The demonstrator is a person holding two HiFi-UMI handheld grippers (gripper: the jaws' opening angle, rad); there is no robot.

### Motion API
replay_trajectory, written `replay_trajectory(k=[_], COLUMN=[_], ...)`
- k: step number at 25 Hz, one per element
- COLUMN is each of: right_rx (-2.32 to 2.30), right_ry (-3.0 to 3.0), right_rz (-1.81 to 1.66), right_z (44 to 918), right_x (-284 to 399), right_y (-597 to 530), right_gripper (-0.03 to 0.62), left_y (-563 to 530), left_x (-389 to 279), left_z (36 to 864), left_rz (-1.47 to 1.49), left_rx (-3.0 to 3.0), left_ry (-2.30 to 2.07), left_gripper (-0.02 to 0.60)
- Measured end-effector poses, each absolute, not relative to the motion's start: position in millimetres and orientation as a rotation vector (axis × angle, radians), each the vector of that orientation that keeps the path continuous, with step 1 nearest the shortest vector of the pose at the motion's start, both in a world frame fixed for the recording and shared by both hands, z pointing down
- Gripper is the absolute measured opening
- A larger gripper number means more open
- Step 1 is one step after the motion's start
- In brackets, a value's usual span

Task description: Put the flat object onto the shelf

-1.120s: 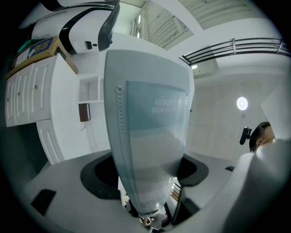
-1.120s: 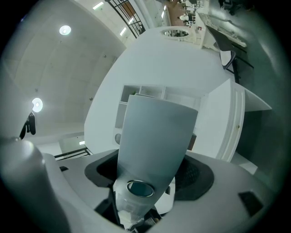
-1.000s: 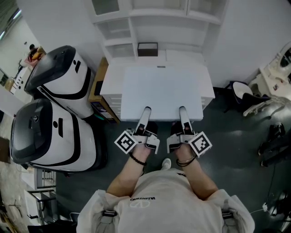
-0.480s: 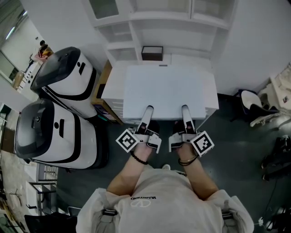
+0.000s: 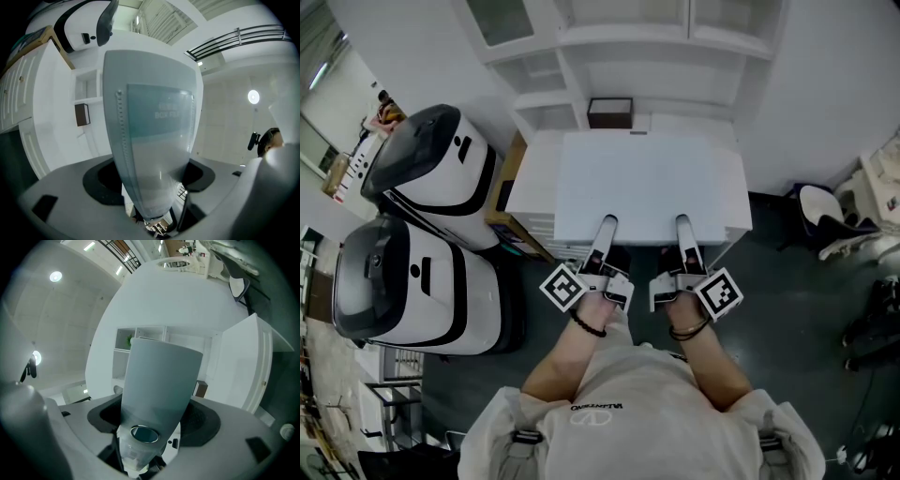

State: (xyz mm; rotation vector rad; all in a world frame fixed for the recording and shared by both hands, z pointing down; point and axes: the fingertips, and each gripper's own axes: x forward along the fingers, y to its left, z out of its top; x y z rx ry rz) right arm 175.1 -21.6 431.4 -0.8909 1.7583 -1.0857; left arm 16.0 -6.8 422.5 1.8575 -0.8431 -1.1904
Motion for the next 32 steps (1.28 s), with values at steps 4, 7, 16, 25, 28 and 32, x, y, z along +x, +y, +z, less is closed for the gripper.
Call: replay_trajectory(k=[4,7,16,25,28,32], right_rx=[-0.917,-0.932,-0.977,-1.016,-1.026,-1.021], right_ry=[1.766,1.768,1.793,1.762,1.754,1.741], right_rz=[-1.062,-1.047,-0.978,-0.908,-0.865,-0.819], right_z=[429,428,414,388,373,357], right_x=[174,168,132,99,91,87], right_y=[-42,-62,-141,-221,-245,-255], right_gripper=[0.342,0.342,0.342,0.342,0.342,0.342], left_y=[-30,-51,-136,-226,-253,-267], left_x=[15,8,-28,-64,-71,-75], left_z=[420,422,414,385,375,358], left_rz=[-1.198,-1.200,-1.214,-1.184,-1.164,-1.160], left_rx=[1.855,1.854,1.849,1.887,1.900,1.915], left_ry=[-0.804,-0.785,-0.717,-0.650,-0.619,-0.584], left_gripper=[0.330,0.330,0.330,0.330,0.330,0.330])
